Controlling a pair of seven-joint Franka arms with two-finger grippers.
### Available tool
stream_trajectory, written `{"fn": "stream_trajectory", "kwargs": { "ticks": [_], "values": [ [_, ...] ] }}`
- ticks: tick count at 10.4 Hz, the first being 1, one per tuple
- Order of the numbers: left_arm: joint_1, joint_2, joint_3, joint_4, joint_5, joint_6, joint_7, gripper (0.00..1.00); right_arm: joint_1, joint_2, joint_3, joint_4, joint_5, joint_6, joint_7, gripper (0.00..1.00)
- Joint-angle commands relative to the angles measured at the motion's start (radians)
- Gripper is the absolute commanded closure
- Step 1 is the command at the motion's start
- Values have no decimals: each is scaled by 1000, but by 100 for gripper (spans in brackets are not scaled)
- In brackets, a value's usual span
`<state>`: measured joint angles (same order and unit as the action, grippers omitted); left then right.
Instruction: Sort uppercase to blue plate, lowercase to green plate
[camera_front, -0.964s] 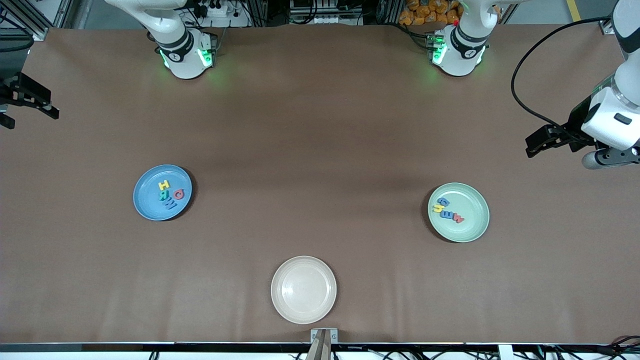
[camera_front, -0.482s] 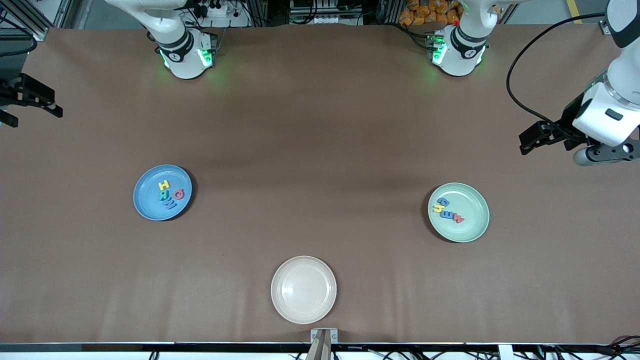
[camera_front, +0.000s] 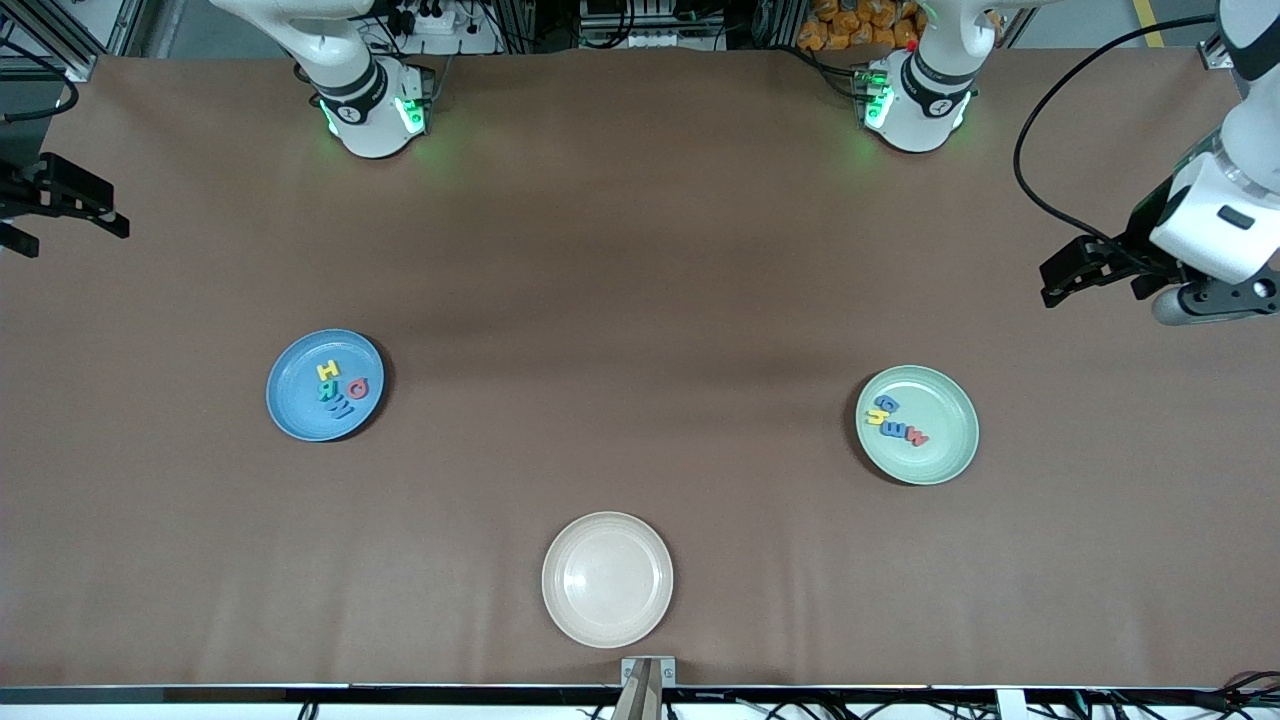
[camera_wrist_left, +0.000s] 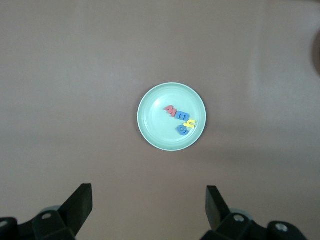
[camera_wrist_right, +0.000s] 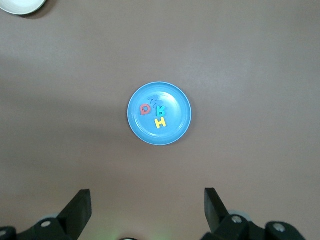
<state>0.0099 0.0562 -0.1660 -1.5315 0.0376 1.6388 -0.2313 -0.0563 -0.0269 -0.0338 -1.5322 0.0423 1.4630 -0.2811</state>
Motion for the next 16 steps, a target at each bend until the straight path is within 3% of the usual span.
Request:
{"fn": "stream_trajectory", "kwargs": {
  "ticks": [1, 5, 8, 10, 11, 13, 16],
  "values": [
    [5, 5, 0, 27, -28, -24, 20, 0, -19, -2, 12, -28, -15, -10, -7, 0],
    [19, 16, 31, 96, -70, -102, 20, 0, -82, 53, 6, -221, 71, 126, -122, 0],
    [19, 22, 59, 99, -65, -114, 176, 0, -74, 78, -23, -240, 100, 152, -161, 0],
    [19, 22, 59, 99, -65, -114, 182, 0, -34, 62, -20, -168, 73, 134, -115, 0],
    [19, 22, 59, 99, -65, -114, 182, 0, -10, 64, -11, -89, 35, 82, 7, 0],
    [19, 22, 59, 99, -65, -114, 184, 0, 16, 62, 18, 57, -60, 13, 60, 0],
    [19, 22, 60, 99, -62, -114, 184, 0, 18, 48, 26, 102, -88, 17, 51, 0]
  ]
}}
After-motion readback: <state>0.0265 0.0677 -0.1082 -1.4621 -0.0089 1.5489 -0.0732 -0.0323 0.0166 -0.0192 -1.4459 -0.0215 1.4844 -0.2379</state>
